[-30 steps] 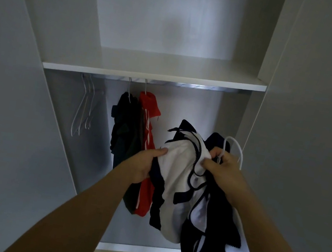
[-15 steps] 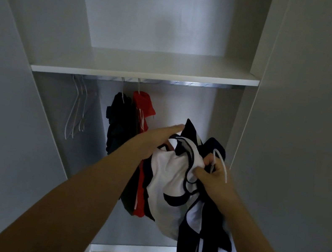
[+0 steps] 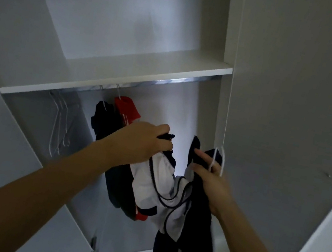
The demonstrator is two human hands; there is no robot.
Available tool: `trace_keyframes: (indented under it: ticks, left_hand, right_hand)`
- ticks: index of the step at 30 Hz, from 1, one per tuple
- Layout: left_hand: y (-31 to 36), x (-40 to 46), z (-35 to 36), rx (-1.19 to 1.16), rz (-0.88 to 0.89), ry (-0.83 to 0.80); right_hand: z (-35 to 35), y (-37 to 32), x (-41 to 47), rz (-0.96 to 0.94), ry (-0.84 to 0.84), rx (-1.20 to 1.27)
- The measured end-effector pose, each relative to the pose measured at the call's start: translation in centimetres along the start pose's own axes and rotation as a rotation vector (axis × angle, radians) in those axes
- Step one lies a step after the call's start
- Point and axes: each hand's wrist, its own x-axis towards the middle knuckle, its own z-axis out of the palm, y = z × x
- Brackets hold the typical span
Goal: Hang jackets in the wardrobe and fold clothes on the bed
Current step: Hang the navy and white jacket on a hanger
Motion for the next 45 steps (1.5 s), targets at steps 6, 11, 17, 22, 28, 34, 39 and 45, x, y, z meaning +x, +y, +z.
trace_keyframes:
  ticks: [6,11,17,22,28,34,39,45]
  left_hand:
    - [1.4,0.0,0.2,-0.190,-0.151,0.231]
    - [2.0,-0.7,1.3,-0.717,-0.543,0.255]
    - [4.3,-2.1,2.3,-1.283,-0.823,0.303]
    - [6.8,-2.0,3.0,-1.451,-0.871,0.355]
    - [8.3,-2.5,3.6,-1.515,-0.903,0.396]
    - [8.7,-3.7,3.6,-1.566,-0.922,0.404]
    - [9.3,-3.9,4.0,-1.543,-0.914,0.380]
    - [9.7,-3.3,3.8,-1.502,-0.900,0.417]
  right_hand:
    - [2.4,-0.9,-0.7,-0.158,-0.270,-0.127]
    - [3.0,-1.2,-1.1,-0.128,-0.263,-0.103]
    - [1.7,-1.0,-1.6,-0.177,-0.158,-0.363]
    - [1.5,-0.6,-1.8,-0.130,-0.125,-0.472]
    - [0.3,0.3,-3.2,0.098,-0.229,-0.167]
    - [-0.1,1.3,-3.8,0.062,-0.167,-0.195]
    - [0.9,1.8,-4.3,-0.104,-0.047,-0.346]
    - [0.5,0.7,-4.7,0.032,-0.192,-0.255]
